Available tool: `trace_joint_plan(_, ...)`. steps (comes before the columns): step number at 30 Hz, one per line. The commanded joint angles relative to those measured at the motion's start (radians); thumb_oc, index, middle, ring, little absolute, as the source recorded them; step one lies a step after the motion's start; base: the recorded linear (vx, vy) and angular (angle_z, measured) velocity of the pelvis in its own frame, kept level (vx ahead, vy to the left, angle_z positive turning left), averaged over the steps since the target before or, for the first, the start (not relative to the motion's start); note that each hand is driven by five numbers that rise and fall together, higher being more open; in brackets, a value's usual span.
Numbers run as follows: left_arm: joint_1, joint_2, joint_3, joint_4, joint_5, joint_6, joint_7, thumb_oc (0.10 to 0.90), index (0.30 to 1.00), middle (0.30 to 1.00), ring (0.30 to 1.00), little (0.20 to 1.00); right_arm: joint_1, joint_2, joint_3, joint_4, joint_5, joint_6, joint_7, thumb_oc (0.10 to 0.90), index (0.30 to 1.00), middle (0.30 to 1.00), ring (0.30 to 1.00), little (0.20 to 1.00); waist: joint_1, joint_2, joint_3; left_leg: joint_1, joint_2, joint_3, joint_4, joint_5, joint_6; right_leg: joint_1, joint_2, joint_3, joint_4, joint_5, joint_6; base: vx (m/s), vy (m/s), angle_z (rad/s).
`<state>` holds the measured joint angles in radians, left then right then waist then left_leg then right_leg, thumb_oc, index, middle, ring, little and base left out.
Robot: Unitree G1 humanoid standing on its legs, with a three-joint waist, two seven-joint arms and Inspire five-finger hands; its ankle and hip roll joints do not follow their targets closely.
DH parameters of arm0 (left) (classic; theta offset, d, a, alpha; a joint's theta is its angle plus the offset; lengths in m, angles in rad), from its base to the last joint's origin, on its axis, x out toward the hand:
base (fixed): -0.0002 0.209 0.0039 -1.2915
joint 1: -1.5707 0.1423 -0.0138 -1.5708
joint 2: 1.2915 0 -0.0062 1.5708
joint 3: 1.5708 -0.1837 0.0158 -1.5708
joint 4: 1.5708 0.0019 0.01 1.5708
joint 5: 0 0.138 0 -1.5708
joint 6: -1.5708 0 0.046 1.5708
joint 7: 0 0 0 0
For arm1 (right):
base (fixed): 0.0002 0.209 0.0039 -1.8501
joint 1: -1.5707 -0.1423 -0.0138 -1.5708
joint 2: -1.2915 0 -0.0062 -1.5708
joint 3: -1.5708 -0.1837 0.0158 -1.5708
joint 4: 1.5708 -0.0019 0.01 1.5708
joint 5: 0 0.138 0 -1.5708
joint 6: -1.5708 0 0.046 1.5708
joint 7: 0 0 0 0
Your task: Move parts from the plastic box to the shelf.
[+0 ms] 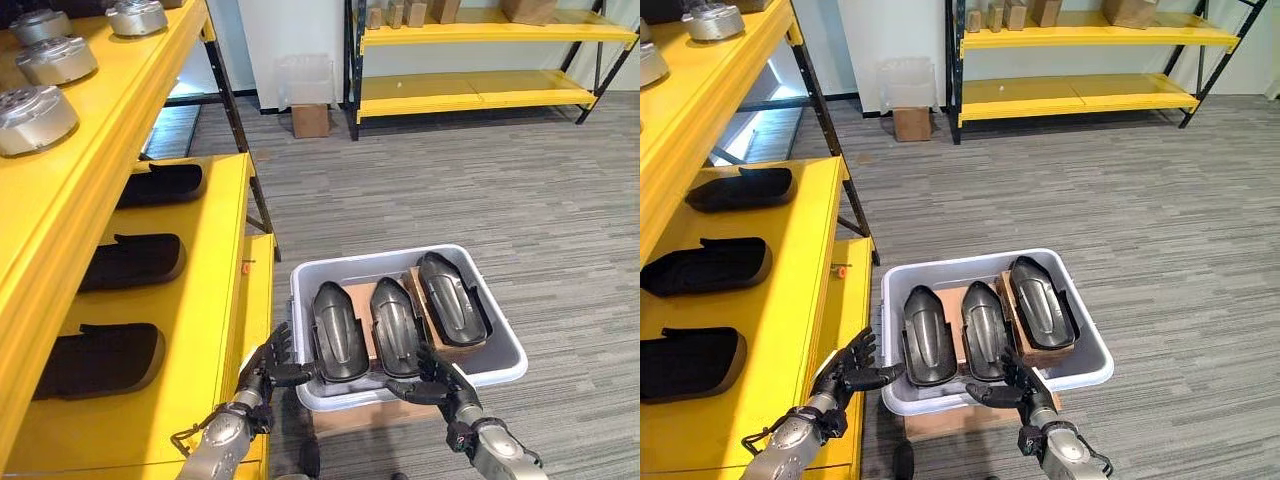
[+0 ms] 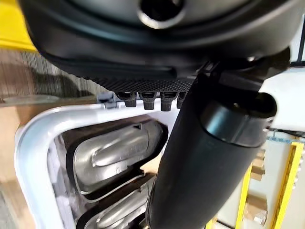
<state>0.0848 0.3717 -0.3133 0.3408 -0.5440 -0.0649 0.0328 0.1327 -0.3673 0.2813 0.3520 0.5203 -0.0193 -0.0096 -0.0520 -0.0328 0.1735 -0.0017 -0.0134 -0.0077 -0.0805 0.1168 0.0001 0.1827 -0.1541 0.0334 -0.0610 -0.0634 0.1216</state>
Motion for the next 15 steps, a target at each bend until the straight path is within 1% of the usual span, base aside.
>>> trace_joint_plan(1, -0.062, -0.007, 0.031, -0.072, 0.007, -0.072, -0.003, 0.900, 1.000, 1.000, 1.000, 1.000, -0.073, -0.025, -0.013, -0.097, -0.002, -0.073, 0.010, 0.900, 1.000, 1.000, 1.000, 1.000, 0.014, -0.001, -0.066, 0.054, 0.069, 0.021, 0.107, -0.171, -0.026, -0.122, 0.021, -0.007, 0.096, 0.022, -0.003, 0.01, 0.100, -0.18)
trace_joint_plan(10, -0.071, 0.002, 0.033, -0.070, 0.016, -0.067, 0.003, 0.900, 1.000, 1.000, 1.000, 1.000, -0.088, -0.013, -0.010, -0.097, -0.010, -0.070, 0.002, 0.900, 1.000, 1.000, 1.000, 1.000, 0.009, -0.006, -0.067, 0.061, 0.040, 0.042, 0.120, -0.201, 0.005, -0.147, -0.001, 0.023, 0.119, 0.039, 0.026, 0.00, 0.079, -0.07)
trace_joint_plan(15, -0.084, 0.009, 0.029, -0.070, 0.028, -0.069, 0.006, 0.900, 1.000, 1.000, 1.000, 1.000, -0.098, -0.010, -0.006, -0.123, -0.020, -0.075, 0.005, 0.900, 1.000, 1.000, 1.000, 1.000, 0.000, -0.006, -0.051, 0.054, 0.021, 0.049, 0.116, -0.203, 0.024, -0.189, -0.015, 0.037, 0.167, 0.048, 0.049, -0.05, 0.113, -0.14)
